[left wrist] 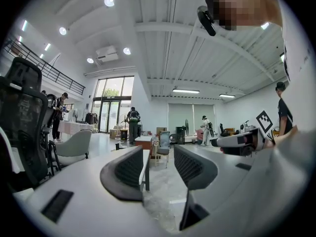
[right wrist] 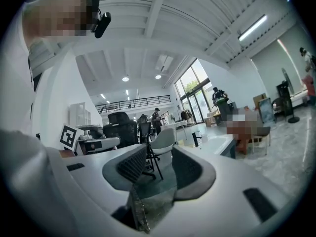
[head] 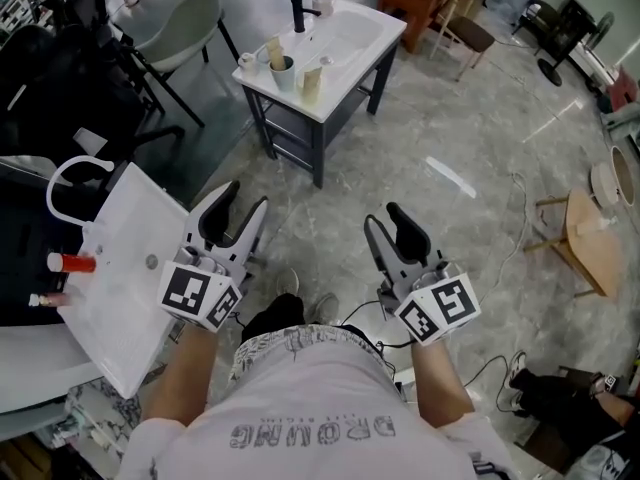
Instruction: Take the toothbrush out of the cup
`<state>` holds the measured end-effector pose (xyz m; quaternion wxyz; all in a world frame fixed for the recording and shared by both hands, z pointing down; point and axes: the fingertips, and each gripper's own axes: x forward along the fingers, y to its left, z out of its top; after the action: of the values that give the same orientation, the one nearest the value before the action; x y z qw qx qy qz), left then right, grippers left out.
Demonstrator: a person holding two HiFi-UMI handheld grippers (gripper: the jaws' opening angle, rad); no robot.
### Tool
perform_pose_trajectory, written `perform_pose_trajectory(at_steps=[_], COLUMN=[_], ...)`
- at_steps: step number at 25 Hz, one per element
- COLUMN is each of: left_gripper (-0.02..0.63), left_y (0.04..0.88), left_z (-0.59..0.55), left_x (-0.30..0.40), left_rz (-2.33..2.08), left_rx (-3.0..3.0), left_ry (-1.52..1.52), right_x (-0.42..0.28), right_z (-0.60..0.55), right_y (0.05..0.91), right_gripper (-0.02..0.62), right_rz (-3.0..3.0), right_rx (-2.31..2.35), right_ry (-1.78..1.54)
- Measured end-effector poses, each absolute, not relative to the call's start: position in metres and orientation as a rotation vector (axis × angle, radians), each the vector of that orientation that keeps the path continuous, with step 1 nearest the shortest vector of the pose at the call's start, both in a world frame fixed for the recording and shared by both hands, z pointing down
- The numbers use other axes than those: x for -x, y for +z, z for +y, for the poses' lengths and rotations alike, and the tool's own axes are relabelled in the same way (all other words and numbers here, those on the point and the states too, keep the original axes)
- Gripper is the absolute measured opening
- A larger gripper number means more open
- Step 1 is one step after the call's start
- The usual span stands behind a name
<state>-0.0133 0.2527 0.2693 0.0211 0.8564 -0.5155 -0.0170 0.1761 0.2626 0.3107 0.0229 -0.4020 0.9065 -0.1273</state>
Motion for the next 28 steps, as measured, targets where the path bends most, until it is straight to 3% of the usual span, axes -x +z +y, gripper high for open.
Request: perform_pose_trajectory(at_steps=[12, 28], left_gripper=[0.199, 0.199], left_y=[0.272, 0.3], left_z=[0.207, 0.056], left_x=[0.01, 0.043], left_rz=[-1.606, -1.572], left_rx=[-2.647, -2.613], left_ry=[-0.099, -0.086], right_x=[-0.186, -0.151], right_z=[0.222, 0.08], right_y=[0.312, 0.334], right_gripper=[0.173, 0.173], right_rz=[2.826, 2.877], right_rx=[1.27, 1.298], right_ry=[-0.369, -0.433])
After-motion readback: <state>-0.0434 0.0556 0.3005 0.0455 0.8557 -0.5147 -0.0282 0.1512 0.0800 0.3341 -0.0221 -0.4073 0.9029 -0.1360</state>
